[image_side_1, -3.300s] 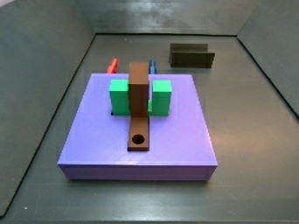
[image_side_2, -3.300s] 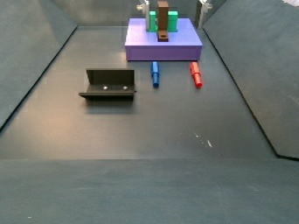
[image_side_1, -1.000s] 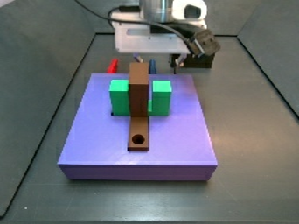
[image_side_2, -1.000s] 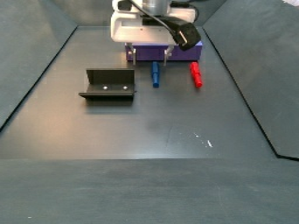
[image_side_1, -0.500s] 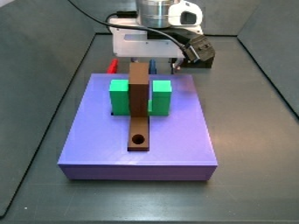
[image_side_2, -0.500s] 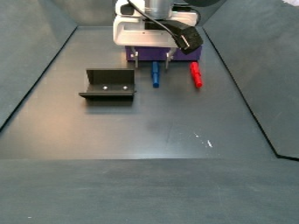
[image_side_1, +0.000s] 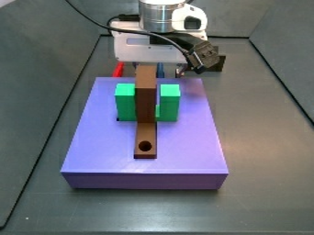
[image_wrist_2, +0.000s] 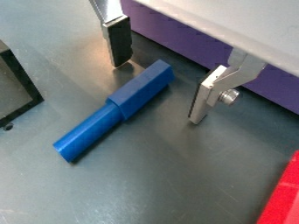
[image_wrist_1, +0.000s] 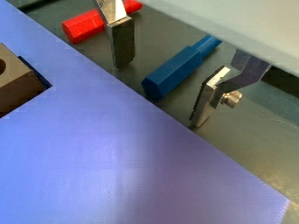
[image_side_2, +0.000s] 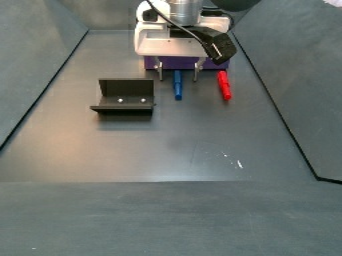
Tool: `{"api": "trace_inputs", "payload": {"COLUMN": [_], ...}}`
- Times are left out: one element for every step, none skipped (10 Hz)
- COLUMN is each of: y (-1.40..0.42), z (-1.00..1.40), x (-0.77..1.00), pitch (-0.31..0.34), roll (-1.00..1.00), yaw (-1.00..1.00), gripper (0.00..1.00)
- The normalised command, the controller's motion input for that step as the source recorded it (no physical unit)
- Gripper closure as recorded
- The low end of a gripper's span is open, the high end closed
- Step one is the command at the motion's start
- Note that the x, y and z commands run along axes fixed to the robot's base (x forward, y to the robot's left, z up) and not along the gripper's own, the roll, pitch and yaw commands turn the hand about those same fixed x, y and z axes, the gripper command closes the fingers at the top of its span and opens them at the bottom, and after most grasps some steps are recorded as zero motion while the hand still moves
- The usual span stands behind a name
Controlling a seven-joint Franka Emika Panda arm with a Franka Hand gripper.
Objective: Pick up the blue object. Move up. Place the blue object on the fixture. Regrasp the blue object. Move to above the board. Insert the blue object.
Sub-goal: Pick up the blue object.
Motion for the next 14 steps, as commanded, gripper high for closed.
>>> {"api": "trace_inputs", "payload": {"y": [0.00,0.00,0.00,0.00,0.00,0.00,0.00,0.00,0.00,0.00,0.00,0.00,0.00,0.00], "z": [0.00,0.00,0.00,0.00,0.00,0.00,0.00,0.00,0.00,0.00,0.00,0.00,0.00,0.00], "x": [0.00,0.00,0.00,0.00,0.00,0.00,0.00,0.00,0.00,0.00,0.00,0.00,0.00,0.00], "pitch": [0.000,0.000,0.000,0.000,0.000,0.000,0.000,0.000,0.000,0.000,0.000,0.000,0.000,0.000], "roll": [0.01,0.00,0.00,0.00,0.00,0.00,0.00,0.00,0.00,0.00,0.00,0.00,0.00,0.00], "yaw": [0.00,0.00,0.00,0.00,0.00,0.00,0.00,0.00,0.00,0.00,0.00,0.00,0.00,0.00], "gripper": [0.00,0.00,1.00,1.00,1.00,1.00,1.00,1.00,1.00,1.00,1.00,1.00,1.00,1.00]}}
